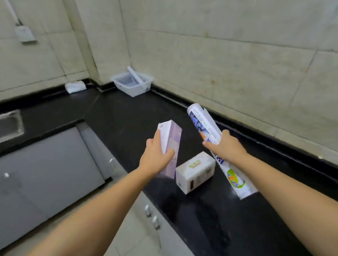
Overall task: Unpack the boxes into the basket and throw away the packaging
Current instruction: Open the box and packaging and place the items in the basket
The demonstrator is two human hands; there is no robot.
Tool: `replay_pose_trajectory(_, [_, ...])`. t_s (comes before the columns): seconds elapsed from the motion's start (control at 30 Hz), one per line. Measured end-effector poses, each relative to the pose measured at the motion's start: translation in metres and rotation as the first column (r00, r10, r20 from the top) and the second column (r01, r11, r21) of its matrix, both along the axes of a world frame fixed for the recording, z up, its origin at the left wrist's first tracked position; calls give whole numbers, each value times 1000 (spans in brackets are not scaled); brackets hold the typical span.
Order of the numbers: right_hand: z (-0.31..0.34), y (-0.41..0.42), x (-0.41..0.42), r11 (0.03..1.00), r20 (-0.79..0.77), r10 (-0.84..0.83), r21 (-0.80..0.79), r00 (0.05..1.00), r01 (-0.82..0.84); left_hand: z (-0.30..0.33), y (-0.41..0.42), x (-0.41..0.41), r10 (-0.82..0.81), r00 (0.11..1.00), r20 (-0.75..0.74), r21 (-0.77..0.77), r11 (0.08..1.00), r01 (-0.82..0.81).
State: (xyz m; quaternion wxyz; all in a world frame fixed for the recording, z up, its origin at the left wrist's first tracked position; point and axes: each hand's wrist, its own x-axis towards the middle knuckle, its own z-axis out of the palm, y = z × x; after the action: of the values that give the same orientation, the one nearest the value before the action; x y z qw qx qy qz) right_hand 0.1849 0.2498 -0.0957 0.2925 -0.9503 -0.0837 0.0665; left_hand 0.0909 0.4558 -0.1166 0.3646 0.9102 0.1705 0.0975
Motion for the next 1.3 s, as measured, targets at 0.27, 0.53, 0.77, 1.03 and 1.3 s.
replay_pose_trajectory(0.27, [11, 176, -8, 980, 18, 200, -11, 980, -200, 0, 165, -52, 201, 978, 51, 10, 979, -202])
replay_pose_trajectory(0.53, [6, 343, -7, 972, -21, 234, 35, 972, -233, 16, 338, -72, 233, 972, 19, 58, 970, -234])
replay_pose_trajectory(0.77, [-13, 424, 44, 982, -45, 186, -35, 982, -187, -11, 428, -10, 219, 976, -15, 0, 976, -219])
replay_pose_trajectory(1.03, [-49, 496, 169, 989, -105, 124, -66, 987, -131, -33, 493, 132, 102, 994, -44, -20, 994, -103])
replay_pose_trajectory(1.3, [-68, 538, 265, 995, -205, -3, -101, 979, -18, -49, 550, 255, -36, 979, -202, 52, 998, 47])
